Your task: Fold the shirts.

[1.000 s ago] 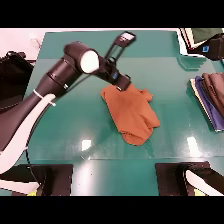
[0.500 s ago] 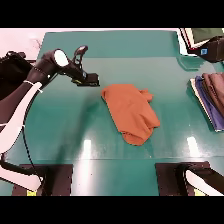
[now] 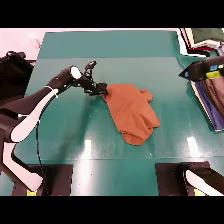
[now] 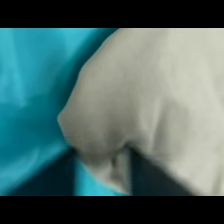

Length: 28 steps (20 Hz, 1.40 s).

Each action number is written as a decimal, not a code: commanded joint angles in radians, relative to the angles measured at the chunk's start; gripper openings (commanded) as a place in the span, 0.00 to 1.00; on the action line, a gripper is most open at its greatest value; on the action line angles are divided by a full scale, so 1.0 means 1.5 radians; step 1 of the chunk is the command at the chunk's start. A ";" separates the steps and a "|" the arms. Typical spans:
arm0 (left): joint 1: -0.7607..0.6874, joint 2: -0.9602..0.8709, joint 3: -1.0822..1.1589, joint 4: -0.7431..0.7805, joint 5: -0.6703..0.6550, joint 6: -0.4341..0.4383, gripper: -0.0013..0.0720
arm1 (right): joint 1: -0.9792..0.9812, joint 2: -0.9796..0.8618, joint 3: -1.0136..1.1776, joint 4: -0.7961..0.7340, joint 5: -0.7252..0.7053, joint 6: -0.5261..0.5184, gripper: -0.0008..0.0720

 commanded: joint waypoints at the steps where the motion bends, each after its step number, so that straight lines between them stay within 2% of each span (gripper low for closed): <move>1: -0.004 -0.012 0.009 -0.062 0.032 0.068 0.11 | -0.016 0.000 -0.081 0.001 -0.025 0.000 0.04; 2: 0.000 -0.012 0.020 -0.061 0.021 0.067 0.05 | -0.028 0.000 -0.109 0.000 -0.024 0.000 0.04; 5: 0.011 -0.010 0.074 -0.050 -0.024 0.067 0.05 | -0.097 0.001 -0.221 0.002 -0.023 0.000 0.04; 6: 0.013 -0.009 0.094 -0.035 -0.040 0.068 0.05 | -0.117 -0.001 -0.264 0.005 -0.023 0.000 0.21; 7: 0.013 -0.009 0.111 -0.022 -0.054 0.068 0.05 | -0.135 -0.006 -0.312 0.010 -0.024 0.001 0.59; 8: 0.013 -0.009 0.123 -0.013 -0.065 0.068 0.05 | -0.146 -0.019 -0.353 0.022 -0.022 0.002 0.72; 11: 0.011 -0.009 0.129 -0.008 -0.068 0.067 0.05 | -0.138 -0.083 -0.460 0.115 -0.064 -0.007 0.71; 14: 0.011 -0.009 0.129 -0.007 -0.078 0.067 0.05 | -0.066 -0.159 -0.497 0.273 -0.158 -0.068 0.71; 15: 0.011 -0.009 0.129 -0.006 -0.082 0.067 0.05 | -0.032 -0.183 -0.490 0.292 -0.188 -0.073 0.70; 16: 0.011 -0.009 0.129 -0.006 -0.084 0.067 0.05 | -0.001 -0.203 -0.477 0.291 -0.209 -0.073 0.65; 17: 0.011 -0.009 0.129 -0.007 -0.090 0.067 0.05 | 0.027 -0.222 -0.459 0.287 -0.224 -0.073 0.51; 19: 0.011 -0.007 0.130 -0.006 -0.108 0.067 0.05 | 0.068 -0.235 -0.417 0.277 -0.233 -0.098 0.07; 20: 0.011 0.002 0.130 -0.003 -0.115 0.067 0.05 | 0.076 -0.230 -0.394 0.277 -0.231 -0.112 0.04; 22: 0.014 0.052 0.134 0.023 -0.112 0.067 0.05 | 0.069 -0.186 -0.336 0.243 -0.208 -0.114 0.03; 24: 0.025 0.139 0.157 0.051 -0.110 0.072 0.05 | 0.040 -0.108 -0.248 0.188 -0.141 -0.110 0.03; 28: 0.035 0.341 0.237 0.069 -0.105 0.126 0.05 | -0.036 0.028 -0.022 0.139 -0.024 -0.063 0.03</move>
